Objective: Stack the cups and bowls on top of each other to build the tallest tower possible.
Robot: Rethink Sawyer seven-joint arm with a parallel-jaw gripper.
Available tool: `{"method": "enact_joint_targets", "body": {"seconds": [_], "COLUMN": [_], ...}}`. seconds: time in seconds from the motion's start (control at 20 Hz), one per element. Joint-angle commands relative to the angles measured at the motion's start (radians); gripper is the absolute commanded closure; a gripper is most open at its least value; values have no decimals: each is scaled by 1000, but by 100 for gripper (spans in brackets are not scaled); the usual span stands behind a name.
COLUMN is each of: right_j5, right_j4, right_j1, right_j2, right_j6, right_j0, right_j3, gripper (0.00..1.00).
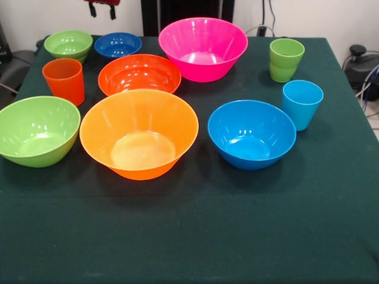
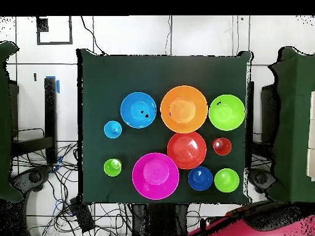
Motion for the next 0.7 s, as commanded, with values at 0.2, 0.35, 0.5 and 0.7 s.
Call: {"method": "enact_joint_targets", "body": {"seconds": [0.2, 0.35, 0.5, 0.7], "right_j5": [169, 178, 197, 247], "right_j4": [-15, -18, -15, 4], "right_j1": [-120, -109, -81, -42], "right_j2": [243, 255, 271, 298], "right_j6": [-127, -103, -82, -73], "right_j0": [-286, -260, -223, -185], "right_j3": [121, 96, 43, -25], "gripper": [0, 0, 0, 0]}}
